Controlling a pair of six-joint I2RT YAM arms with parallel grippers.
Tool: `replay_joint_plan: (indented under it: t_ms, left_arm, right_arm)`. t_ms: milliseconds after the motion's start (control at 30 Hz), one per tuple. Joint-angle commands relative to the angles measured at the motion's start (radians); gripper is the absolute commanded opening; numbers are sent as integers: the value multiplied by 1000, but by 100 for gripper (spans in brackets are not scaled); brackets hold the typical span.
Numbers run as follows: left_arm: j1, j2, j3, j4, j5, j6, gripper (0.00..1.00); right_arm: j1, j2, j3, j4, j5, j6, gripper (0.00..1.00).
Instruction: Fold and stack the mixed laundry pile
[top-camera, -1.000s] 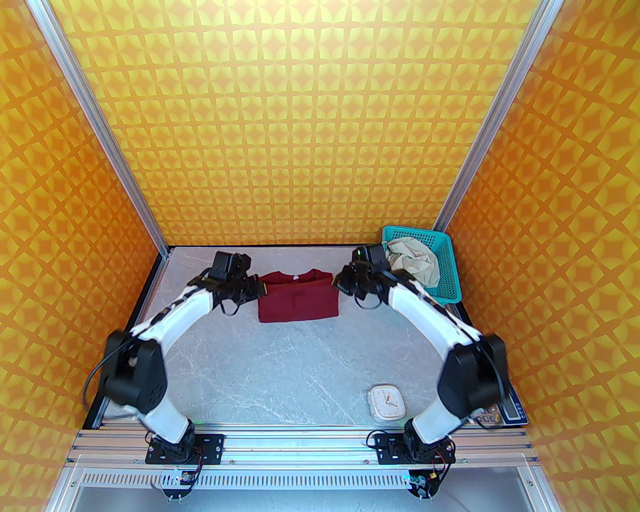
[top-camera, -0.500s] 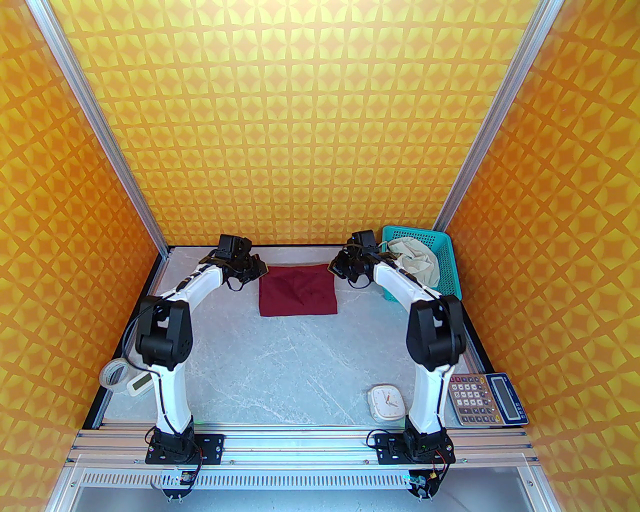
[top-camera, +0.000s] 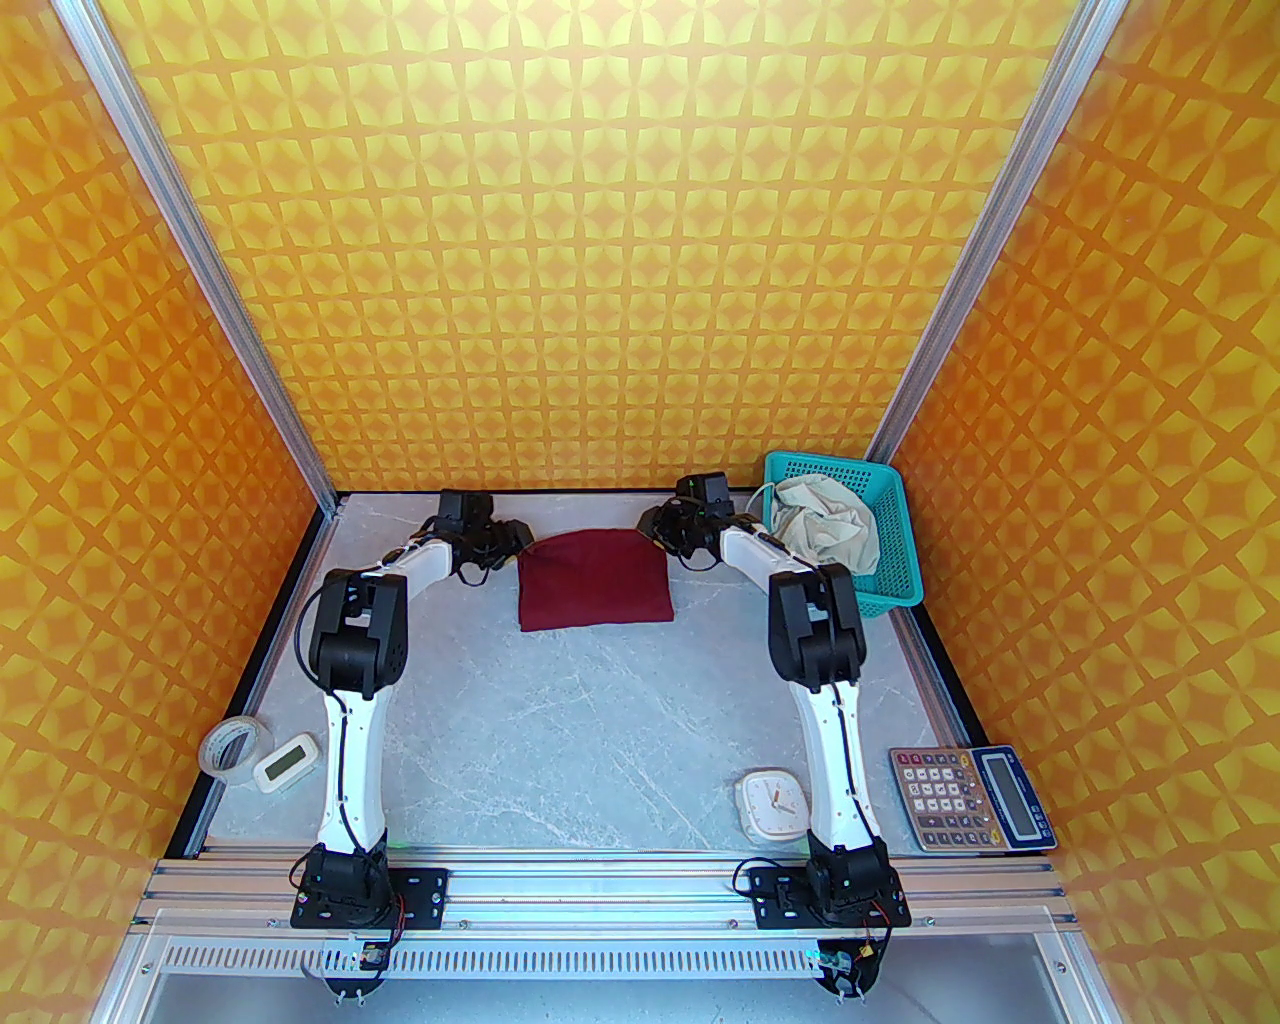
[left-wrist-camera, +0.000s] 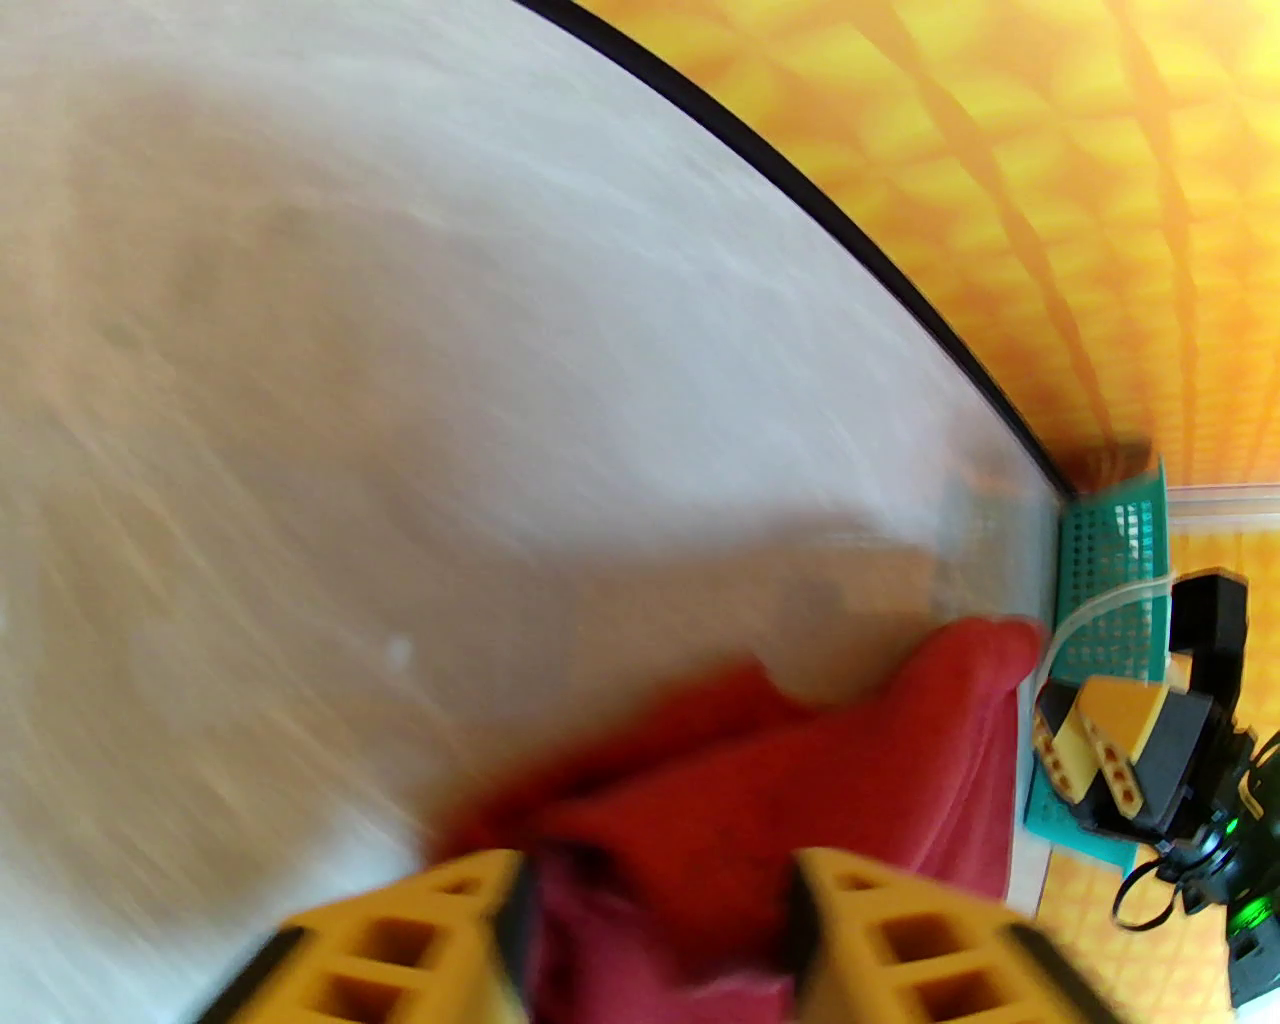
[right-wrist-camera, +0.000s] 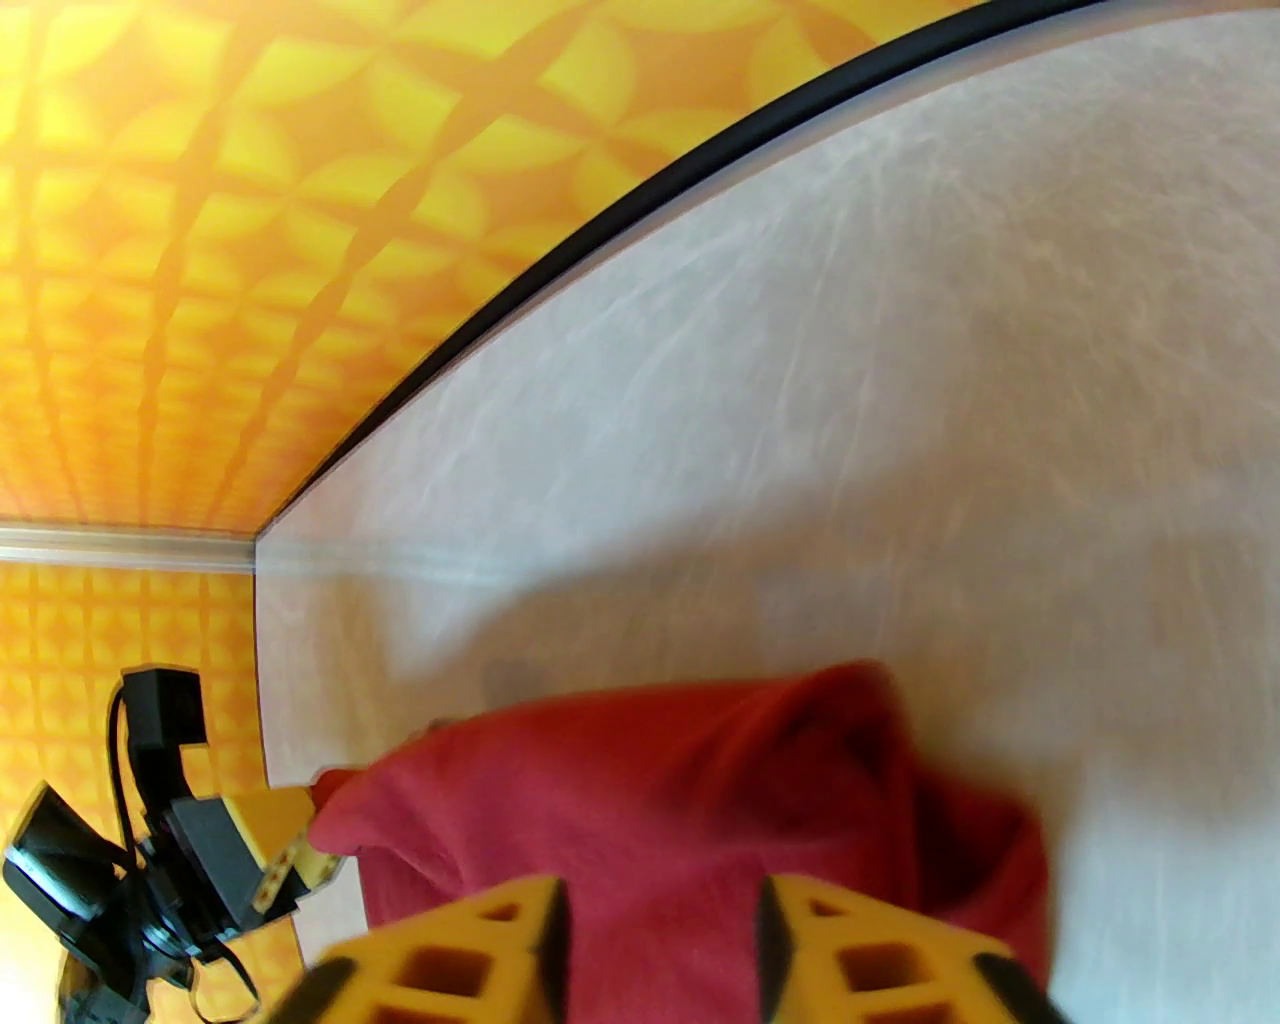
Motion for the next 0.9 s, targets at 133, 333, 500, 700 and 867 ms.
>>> replay_joint_plan:
  t_ms: [133, 333, 500, 700, 867]
  left_arm:
    - [48, -109, 17, 7, -9, 93, 53]
    - [-28, -279, -160, -68, -10, 180, 40]
    - [-77, -189, -109, -50, 13, 192, 30]
    - [-77, -20, 39, 10, 30, 161, 30]
    - [-60, 79, 110, 43, 29, 105, 32]
  right_arm:
    - [-12, -148, -50, 12, 78, -98, 58]
    - [68, -315, -245, -36, 217, -229, 57]
    - [88, -208, -186, -22, 144, -169, 44]
    - [63, -36, -8, -5, 132, -99, 43]
    - [17, 98, 108, -4, 81, -23, 41]
